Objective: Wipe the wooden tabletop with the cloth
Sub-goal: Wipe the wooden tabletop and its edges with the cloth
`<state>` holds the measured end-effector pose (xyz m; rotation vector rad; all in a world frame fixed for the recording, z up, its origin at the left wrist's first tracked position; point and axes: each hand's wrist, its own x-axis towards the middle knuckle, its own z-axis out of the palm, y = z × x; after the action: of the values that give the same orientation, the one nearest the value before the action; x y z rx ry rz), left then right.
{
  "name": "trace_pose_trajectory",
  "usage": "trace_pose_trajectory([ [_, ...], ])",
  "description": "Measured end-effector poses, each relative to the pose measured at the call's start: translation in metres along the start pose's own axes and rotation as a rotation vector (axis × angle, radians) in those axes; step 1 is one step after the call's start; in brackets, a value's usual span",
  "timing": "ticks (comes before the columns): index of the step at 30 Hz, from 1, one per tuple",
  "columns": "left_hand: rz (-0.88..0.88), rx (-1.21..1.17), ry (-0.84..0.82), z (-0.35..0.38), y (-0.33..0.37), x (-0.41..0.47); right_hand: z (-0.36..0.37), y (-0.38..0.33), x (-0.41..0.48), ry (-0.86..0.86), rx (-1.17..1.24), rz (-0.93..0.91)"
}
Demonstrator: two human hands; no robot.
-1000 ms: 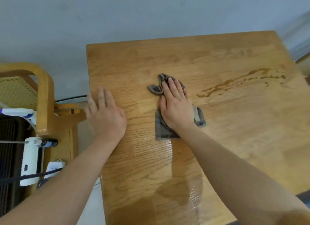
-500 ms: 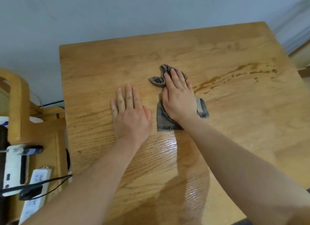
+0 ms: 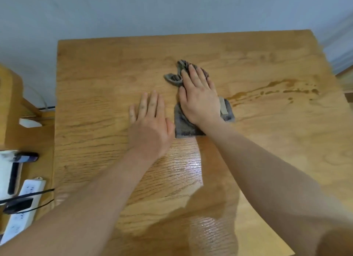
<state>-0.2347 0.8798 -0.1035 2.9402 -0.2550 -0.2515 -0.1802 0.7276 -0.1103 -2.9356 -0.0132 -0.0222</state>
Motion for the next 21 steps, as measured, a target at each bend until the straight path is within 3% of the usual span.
trace_pose_trajectory([
  [7,0.028,-0.018,0.039,0.007,0.014,0.019,-0.015,0.025,-0.172,-0.073,-0.022,-0.223],
  [10,0.049,-0.020,0.059,0.005,0.016,0.020,-0.013,0.030,-0.125,-0.050,0.005,-0.200],
  [15,0.039,-0.020,0.083,0.003,0.019,0.017,-0.005,0.025,-0.002,0.017,-0.011,0.008],
  [21,0.046,-0.008,0.073,0.003,0.017,0.018,-0.016,0.037,-0.157,-0.019,-0.022,-0.105],
])
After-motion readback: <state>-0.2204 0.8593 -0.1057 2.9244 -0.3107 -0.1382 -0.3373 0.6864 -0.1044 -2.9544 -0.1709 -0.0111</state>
